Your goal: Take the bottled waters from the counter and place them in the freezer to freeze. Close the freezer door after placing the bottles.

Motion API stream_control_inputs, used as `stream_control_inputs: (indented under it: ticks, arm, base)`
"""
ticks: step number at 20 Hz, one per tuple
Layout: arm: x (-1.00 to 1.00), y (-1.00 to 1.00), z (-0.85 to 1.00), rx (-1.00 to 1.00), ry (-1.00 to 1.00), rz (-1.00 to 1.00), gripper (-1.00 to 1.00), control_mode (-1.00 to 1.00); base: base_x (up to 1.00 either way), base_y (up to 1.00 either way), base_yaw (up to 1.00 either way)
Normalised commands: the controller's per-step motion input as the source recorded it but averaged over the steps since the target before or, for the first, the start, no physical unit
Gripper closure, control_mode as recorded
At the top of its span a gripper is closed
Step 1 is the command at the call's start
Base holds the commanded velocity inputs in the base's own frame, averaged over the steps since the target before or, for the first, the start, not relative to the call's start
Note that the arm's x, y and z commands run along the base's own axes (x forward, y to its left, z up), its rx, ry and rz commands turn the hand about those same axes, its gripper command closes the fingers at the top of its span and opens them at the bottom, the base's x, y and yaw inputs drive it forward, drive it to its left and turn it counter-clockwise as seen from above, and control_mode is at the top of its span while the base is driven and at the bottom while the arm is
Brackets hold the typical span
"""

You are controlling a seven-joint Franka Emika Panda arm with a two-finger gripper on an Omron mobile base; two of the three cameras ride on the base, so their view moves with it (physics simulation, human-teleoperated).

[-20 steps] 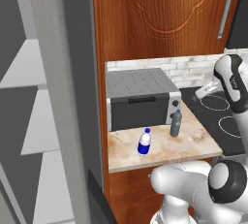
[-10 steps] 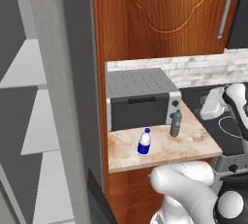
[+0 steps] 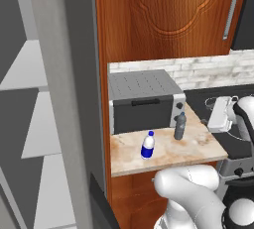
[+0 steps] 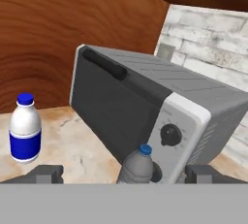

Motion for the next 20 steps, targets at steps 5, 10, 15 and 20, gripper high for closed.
stream_control_inputs:
  ticks: [5,10,15,20]
  arm:
    - [0.32,-0.04,-0.2,0.0,0.0,0.0,-1.0,-1.0]
    - [0.1,-0.07,-0.41,0.01,-0.02,0.0,-1.0,-1.0]
    - [0.03,-0.02,-0.43,0.03,-0.01,0.0,-1.0,-1.0]
    - [0.08,0.0,-0.31,0.0,0.0,0.0,-1.0,-1.0]
  base:
    - [0.0,0.0,0.0]
    - [0.0,0.0,0.0]
    - [0.0,0.0,0.0]
    - [0.0,0.0,0.0]
